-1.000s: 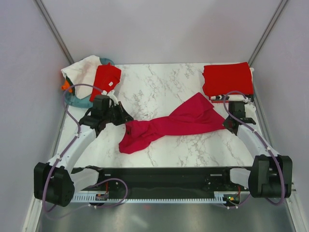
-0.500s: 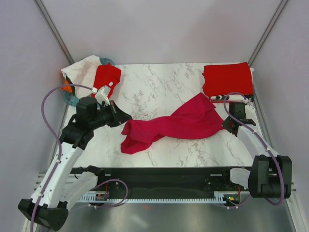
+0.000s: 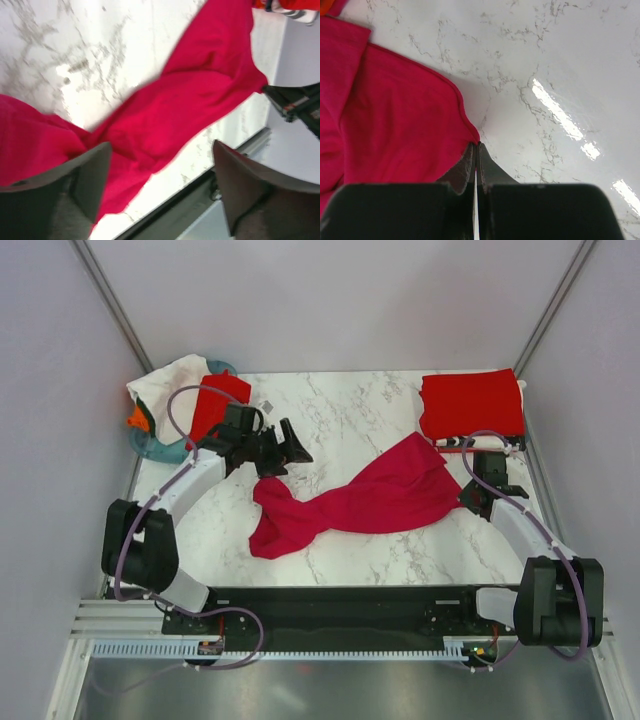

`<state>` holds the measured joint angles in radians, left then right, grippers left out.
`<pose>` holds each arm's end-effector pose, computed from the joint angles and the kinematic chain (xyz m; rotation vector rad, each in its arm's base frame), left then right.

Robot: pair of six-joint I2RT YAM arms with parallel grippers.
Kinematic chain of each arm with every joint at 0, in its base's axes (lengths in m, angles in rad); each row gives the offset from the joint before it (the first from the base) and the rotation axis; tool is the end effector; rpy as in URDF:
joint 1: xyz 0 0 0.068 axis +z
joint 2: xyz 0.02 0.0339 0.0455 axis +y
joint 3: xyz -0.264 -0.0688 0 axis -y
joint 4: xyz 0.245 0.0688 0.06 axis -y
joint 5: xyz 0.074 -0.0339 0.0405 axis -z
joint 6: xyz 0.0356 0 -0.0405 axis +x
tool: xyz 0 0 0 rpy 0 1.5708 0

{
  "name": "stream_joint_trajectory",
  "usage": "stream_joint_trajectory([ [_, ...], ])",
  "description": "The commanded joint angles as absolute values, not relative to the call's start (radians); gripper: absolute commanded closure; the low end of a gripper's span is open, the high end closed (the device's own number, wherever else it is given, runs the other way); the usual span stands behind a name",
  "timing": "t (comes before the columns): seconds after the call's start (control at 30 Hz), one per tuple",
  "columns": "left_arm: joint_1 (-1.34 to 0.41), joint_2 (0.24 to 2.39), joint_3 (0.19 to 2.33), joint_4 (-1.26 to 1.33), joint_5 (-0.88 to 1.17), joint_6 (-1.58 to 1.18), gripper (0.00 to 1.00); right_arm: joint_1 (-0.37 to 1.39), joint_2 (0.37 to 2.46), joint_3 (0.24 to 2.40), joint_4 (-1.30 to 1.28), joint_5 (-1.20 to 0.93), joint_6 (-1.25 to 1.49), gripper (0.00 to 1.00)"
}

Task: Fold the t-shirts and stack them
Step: Flatten the tshirt out

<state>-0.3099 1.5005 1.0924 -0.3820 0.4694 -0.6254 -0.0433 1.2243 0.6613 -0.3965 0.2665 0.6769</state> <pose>0.3042 -0.1143 0.2596 -0.1480 2.4776 -0.9854 0.2311 -0.0194 0.1931 0.9724 2.2847 -0.0721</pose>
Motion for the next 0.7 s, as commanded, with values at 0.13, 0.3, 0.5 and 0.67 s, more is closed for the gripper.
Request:
stream_joint_trajectory([
  [0.13, -0.325, 1.436, 1.138, -0.386, 0.290, -0.549, 0.02, -0.046, 1.220, 0.646, -0.365, 0.252, 0.670, 1.00],
  [0.3, -0.321, 1.215, 0.944, -0.434, 0.091, -0.522, 0.09, -0.048, 1.232, 0.638, -0.357, 0.233, 0.667, 1.00],
  [0.5, -0.308, 1.057, 0.770, -0.459, 0.089, -0.552, 0.21, -0.046, 1.244, 0.640, -0.345, 0.213, 0.660, 1.00],
  [0.67, -0.278, 1.043, 0.668, -0.446, 0.023, -0.626, 0.31, -0.046, 1.249, 0.635, -0.333, 0.189, 0.666, 1.00],
])
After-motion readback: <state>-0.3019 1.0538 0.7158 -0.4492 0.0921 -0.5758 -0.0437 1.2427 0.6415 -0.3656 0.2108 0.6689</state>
